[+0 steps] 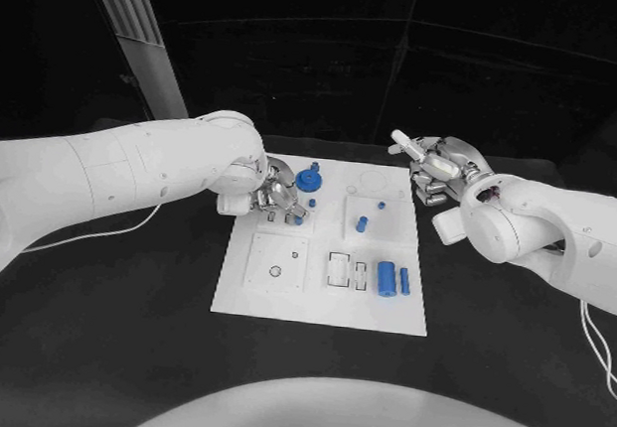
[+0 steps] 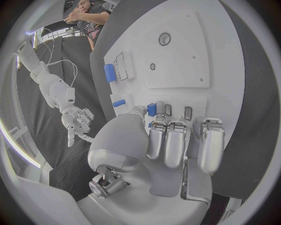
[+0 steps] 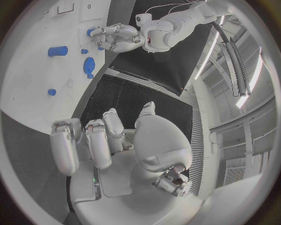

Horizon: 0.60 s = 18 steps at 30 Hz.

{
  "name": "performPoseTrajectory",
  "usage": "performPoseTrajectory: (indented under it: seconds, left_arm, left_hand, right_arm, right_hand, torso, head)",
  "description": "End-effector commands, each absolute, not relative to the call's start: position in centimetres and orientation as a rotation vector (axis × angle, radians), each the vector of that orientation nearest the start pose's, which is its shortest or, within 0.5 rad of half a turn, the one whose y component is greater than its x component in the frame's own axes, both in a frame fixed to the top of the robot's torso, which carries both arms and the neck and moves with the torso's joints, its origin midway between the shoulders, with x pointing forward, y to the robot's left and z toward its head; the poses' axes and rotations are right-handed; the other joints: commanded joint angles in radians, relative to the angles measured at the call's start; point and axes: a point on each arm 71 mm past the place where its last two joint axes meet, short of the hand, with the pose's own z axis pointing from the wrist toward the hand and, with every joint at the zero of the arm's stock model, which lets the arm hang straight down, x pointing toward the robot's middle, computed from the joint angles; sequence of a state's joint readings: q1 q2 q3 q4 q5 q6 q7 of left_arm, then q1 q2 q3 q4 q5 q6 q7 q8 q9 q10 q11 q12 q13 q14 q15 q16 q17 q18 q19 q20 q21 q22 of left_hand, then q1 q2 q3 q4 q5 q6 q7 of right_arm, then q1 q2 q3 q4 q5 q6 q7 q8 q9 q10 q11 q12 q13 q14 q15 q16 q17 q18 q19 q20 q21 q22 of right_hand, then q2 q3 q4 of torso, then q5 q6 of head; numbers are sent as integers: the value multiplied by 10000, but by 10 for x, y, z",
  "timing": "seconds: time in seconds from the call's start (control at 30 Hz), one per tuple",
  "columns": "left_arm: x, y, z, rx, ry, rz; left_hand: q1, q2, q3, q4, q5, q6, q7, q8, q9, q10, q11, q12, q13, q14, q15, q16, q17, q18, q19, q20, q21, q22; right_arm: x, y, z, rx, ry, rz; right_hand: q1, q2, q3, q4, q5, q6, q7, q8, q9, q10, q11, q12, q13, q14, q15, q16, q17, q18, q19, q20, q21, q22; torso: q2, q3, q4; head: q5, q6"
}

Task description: Assemble the parts on the task board

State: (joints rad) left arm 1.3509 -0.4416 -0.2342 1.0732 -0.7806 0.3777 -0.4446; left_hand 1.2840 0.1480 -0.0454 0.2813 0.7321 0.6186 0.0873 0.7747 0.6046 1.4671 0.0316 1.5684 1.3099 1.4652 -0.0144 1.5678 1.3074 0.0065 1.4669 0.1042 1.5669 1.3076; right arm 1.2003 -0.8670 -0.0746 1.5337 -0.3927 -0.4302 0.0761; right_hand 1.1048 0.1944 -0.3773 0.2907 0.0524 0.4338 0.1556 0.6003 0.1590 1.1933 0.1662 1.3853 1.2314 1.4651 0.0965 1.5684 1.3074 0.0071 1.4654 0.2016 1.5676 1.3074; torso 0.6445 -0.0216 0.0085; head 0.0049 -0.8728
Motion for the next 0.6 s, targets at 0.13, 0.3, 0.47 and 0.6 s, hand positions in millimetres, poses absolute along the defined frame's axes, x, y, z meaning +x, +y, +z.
performPoseTrajectory:
  seconds: [0.13,0.3,0.47,0.6]
  left_arm:
    - [535,134,-237,-1147,25888,-5130]
    - [535,134,-236,-1191,25760,-5310]
    - [534,135,-236,-1181,25700,-5491]
    - [533,139,-234,-1142,25690,-5604]
  left_hand:
    - [520,-337,519,-173,274,132,-32,-35,174,1037,-81,24,2609,1056,-91,30,2634,-65,1039,-94,39,2632]
    - [774,-585,974,-325,277,175,-33,-56,299,1037,-85,24,2609,1056,-114,30,2634,-65,1039,-123,39,2632]
    - [804,-658,1172,-333,270,219,-35,-65,350,1037,-88,24,2609,1056,-114,30,2634,-65,1039,-129,39,2632]
    - [801,-692,1247,-327,265,235,-32,-69,371,1037,-85,24,2609,1056,-117,30,2634,-65,1039,-131,39,2632]
  right_arm:
    - [483,-222,-201,8998,16855,11201]
    - [484,-224,-201,9032,16864,11149]
    - [484,-225,-202,9074,16888,11092]
    - [483,-226,-203,9110,16924,11047]
  right_hand:
    - [39,99,-6,-24,-44,-1,850,64,-24,-281,-3,-115,-188,1057,80,24,2634,-71,1054,77,32,2634]
    - [44,103,-6,-24,-44,-4,851,64,-26,-300,-2,-125,-205,1057,81,24,2634,-71,1054,78,32,2634]
    - [58,120,-4,-25,-44,-11,857,67,-33,-339,2,-145,-242,1057,85,24,2634,-71,1054,82,32,2634]
    - [74,150,-1,-23,-46,-21,865,70,-42,-368,9,-161,-271,1057,90,24,2634,-71,1054,88,32,2634]
  torso:
    - [3,-3,7]
    - [0,-2,9]
    - [-5,-8,21]
    - [-7,5,36]
  head:
    - [-15,2]
    - [-31,2]
    - [-29,2]
    - [-31,2]
